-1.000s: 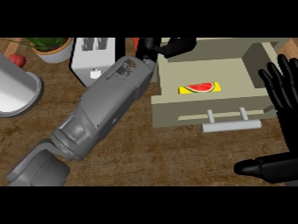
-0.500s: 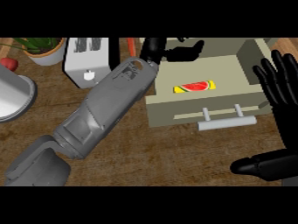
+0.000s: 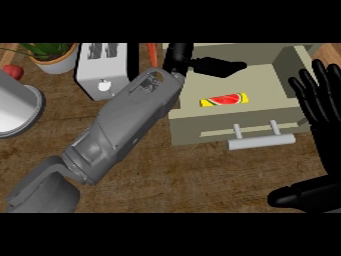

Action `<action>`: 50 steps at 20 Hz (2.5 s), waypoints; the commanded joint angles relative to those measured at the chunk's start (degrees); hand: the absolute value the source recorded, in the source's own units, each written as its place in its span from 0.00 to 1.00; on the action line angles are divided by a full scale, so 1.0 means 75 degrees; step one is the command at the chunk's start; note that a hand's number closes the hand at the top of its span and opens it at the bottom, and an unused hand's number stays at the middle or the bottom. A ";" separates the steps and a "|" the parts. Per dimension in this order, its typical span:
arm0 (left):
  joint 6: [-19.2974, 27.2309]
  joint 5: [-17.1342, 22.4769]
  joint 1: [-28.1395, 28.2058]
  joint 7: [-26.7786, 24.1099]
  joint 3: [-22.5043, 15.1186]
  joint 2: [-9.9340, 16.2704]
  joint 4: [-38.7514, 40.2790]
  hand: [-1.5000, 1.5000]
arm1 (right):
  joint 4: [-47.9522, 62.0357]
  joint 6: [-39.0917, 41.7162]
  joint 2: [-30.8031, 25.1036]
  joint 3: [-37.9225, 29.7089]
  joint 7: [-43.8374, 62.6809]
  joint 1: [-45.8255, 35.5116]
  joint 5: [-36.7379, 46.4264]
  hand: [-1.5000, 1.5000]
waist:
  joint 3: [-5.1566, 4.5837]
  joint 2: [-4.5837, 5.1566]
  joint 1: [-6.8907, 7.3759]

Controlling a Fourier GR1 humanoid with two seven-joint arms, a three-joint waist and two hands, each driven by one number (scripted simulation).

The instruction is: Pick up the cup, place it into the drawer and close the drawer

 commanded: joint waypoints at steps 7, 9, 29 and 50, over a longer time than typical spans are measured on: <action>-0.0594 0.0866 0.0379 -0.0800 0.0733 0.0000 -0.0583 0.00 | -0.0519 0.0435 -0.0432 -0.0575 0.0336 0.0396 -0.0982 1.00 | -0.0007 -0.0143 0.0529; -0.0327 0.0835 0.0107 -0.0093 0.0935 0.0071 -0.1196 0.00 | -0.0529 0.0322 -0.0445 -0.0332 0.0450 0.0219 -0.0592 1.00 | -0.0010 -0.0200 0.0732; -0.0438 0.0983 0.5732 0.0646 0.1383 0.3356 -0.7090 0.00 | -0.0201 0.0998 -0.1023 0.0893 -0.0142 0.1087 0.2789 1.00 | -0.0010 -0.0216 0.1003; -0.3032 0.0922 0.9042 -0.0287 0.2733 0.4051 -0.7781 0.00 | 0.4731 -0.0567 -0.1250 0.2531 -0.2434 -0.0808 0.7839 0.00 | -0.0011 -0.0151 0.0853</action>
